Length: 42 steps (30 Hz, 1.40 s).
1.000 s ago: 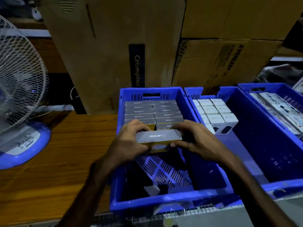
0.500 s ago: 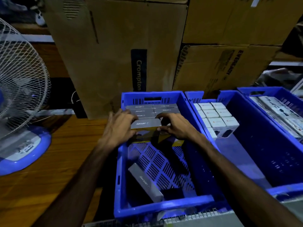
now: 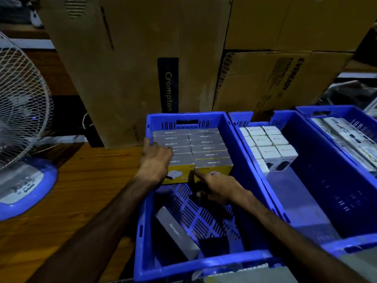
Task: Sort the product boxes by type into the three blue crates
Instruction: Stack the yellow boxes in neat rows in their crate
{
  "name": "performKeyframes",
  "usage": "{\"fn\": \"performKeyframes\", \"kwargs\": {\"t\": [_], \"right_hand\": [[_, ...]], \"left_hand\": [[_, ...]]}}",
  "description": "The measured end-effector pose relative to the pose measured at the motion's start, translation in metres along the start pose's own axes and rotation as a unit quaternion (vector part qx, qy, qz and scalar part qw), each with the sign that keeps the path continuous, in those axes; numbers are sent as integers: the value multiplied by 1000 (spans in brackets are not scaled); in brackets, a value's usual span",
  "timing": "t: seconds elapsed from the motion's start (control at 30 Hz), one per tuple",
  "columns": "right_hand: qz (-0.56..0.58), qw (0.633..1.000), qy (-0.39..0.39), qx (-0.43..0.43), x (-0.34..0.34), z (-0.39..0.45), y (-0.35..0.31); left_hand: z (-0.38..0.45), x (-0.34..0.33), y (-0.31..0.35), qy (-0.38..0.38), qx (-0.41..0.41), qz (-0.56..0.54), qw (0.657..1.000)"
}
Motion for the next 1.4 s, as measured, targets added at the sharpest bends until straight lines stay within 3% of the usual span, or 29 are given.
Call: {"fn": "performKeyframes", "kwargs": {"t": [0.13, 0.3, 0.5, 0.63, 0.73, 0.83, 0.9, 1.0, 1.07, 1.17, 1.3, 1.4], "right_hand": [[-2, 996, -84, 13, -10, -4, -1], [61, 992, -108, 38, -5, -19, -9], [96, 990, -80, 62, -2, -45, -29], [73, 994, -45, 64, -2, -59, -51], [23, 998, -47, 45, -4, -66, -73], [-24, 998, -47, 39, -11, -59, -93], [-50, 997, -52, 33, -19, -51, -103], [-59, 997, -43, 2, -24, -40, -104], [-12, 998, -44, -37, -19, -32, -88], [164, 984, -29, -71, -3, -27, -53], [449, 884, 45, -118, 24, -34, -21], [578, 804, 59, -129, 32, -46, -13]], "left_hand": [[10, -2, 10, -13, 23, 48, 998], [14, -10, 24, -48, 30, 96, 994], [9, -6, 20, -25, 25, 14, 999], [-12, 18, 7, 71, -11, -100, 992], [-32, 24, -8, 104, 19, -286, 952], [-58, 12, -17, 134, 38, -485, 863], [-76, 2, -16, 161, 44, -549, 819], [-96, -4, -14, 199, 59, -586, 783], [-105, -4, -14, 213, 62, -594, 774], [-115, -1, -15, 213, 59, -601, 768], [-125, 1, -1, 220, 42, -604, 764], [-131, 6, 18, 228, 30, -586, 777]]}}
Point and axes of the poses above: each hand's wrist, its own z-axis towards the middle knuckle, its own x-axis out of the back of the hand, y = z × x, the point moved 2 cm from there along z, towards the middle knuckle
